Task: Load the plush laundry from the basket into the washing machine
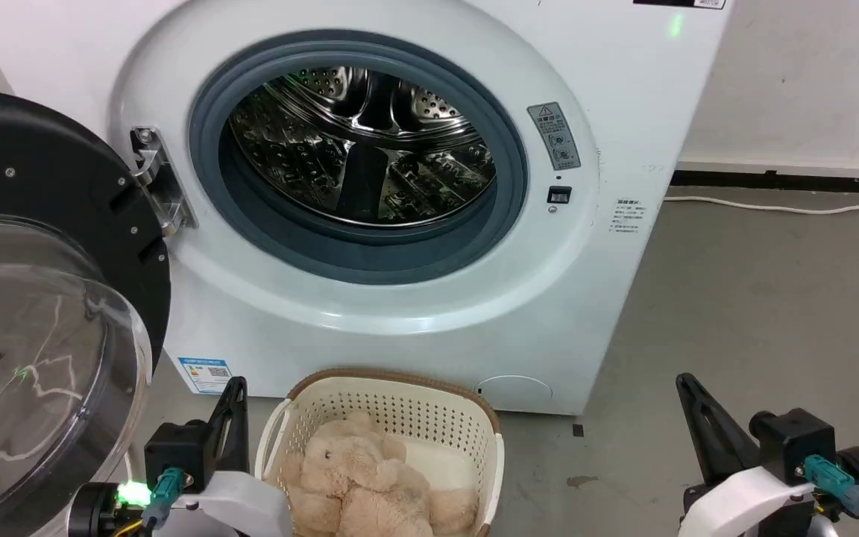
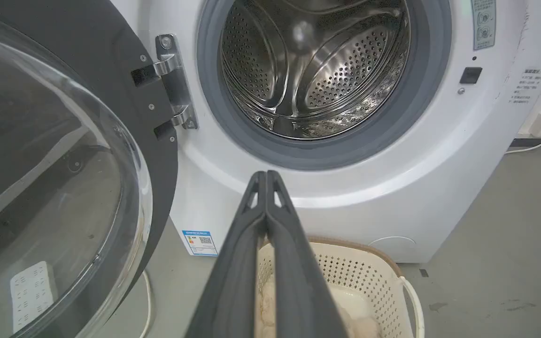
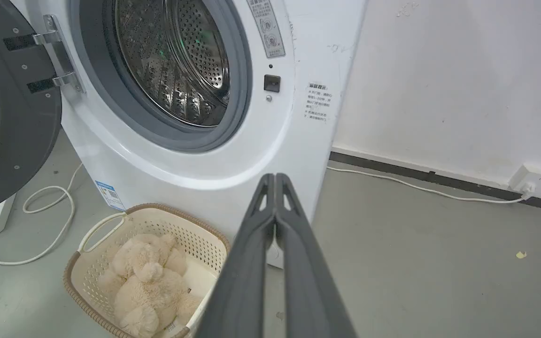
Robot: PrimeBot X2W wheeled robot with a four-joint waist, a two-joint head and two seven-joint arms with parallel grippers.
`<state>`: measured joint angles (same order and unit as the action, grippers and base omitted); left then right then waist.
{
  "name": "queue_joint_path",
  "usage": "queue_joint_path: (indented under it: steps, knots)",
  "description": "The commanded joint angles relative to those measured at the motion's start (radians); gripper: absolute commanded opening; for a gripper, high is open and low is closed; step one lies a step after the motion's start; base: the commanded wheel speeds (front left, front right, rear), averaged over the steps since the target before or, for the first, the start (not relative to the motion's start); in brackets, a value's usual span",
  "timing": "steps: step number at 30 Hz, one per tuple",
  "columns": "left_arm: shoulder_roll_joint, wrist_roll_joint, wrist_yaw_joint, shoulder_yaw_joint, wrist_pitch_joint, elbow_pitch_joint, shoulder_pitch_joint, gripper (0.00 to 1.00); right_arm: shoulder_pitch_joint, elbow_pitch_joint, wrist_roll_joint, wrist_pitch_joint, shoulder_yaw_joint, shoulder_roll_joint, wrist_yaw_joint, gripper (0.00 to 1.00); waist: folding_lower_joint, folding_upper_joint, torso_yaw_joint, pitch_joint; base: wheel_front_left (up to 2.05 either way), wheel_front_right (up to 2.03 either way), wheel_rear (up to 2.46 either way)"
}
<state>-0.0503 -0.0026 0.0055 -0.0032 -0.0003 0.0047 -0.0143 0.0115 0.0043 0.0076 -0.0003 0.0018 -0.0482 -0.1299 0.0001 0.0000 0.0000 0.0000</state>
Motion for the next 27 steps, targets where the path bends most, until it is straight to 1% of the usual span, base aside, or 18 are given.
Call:
queue_joint_path:
  steps: [1, 27]
  knots:
    - [0.0, 0.003, -0.005, 0.003, 0.0, -0.005, 0.014, 0.0, -0.011, -0.004, -0.008, 0.0, -0.002, -0.002, -0.001, 0.0, -0.0001, 0.0, 0.0, 0.0, 0.0, 0.0, 0.0]
    - [0.0, 0.003, -0.005, 0.003, 0.0, -0.005, 0.014, 0.0, -0.011, -0.004, -0.008, 0.0, -0.002, -0.002, -0.001, 0.0, -0.0001, 0.0, 0.0, 0.0, 0.0, 0.0, 0.0]
